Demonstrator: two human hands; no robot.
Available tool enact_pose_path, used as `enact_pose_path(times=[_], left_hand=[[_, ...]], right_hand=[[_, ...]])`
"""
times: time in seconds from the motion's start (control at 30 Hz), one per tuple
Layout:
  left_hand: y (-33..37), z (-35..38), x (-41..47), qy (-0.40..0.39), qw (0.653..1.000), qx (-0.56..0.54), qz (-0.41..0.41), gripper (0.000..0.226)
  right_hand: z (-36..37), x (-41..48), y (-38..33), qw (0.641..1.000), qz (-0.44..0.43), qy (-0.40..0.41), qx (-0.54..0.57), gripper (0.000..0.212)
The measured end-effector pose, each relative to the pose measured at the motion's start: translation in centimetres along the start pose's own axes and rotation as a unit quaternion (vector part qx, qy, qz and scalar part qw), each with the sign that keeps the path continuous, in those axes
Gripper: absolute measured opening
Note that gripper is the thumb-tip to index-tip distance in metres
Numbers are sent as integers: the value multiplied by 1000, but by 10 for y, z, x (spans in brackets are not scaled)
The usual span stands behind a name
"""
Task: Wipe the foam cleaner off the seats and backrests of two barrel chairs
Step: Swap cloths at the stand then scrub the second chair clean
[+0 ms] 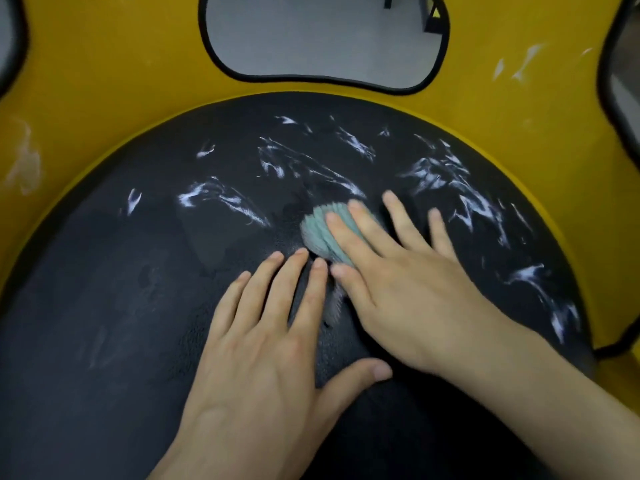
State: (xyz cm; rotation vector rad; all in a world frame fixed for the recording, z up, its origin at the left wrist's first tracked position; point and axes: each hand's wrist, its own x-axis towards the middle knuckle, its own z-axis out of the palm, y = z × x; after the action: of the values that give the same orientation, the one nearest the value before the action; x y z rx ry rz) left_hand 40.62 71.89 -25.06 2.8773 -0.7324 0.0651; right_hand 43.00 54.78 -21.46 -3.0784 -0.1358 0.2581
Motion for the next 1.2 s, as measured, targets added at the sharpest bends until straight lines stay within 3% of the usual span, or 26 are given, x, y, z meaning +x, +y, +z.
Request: enact_pose_path(times=[0.13, 0.27, 0.37, 0.63, 0.8, 0.9, 1.2], left_hand=[[2, -4, 0, -23, 1000, 11, -9, 104], [2, -7, -2, -42, 999, 2, -10, 109], [2, -7, -3, -38, 999, -7, -11, 109], [4, -9, -3, -31, 999, 1, -11, 108], [3, -10, -4, -45, 999, -8, -4, 116], [3, -8, -4, -49, 999, -7, 11, 120], [2, -9, -2, -53, 998, -19, 3, 117]], right_hand=[[-5, 31, -6, 999, -17, -6, -36, 59], [4, -32, 3, 998, -42, 0, -37, 63], [7, -56, 7, 998, -29, -49, -23, 63], [-7, 24, 5, 1000, -4, -23, -8, 60], [16, -78, 10, 998, 18, 49, -38, 63], [26, -120, 13, 998, 33, 45, -15, 65], [-2, 6, 36, 993, 118, -8, -21, 62]])
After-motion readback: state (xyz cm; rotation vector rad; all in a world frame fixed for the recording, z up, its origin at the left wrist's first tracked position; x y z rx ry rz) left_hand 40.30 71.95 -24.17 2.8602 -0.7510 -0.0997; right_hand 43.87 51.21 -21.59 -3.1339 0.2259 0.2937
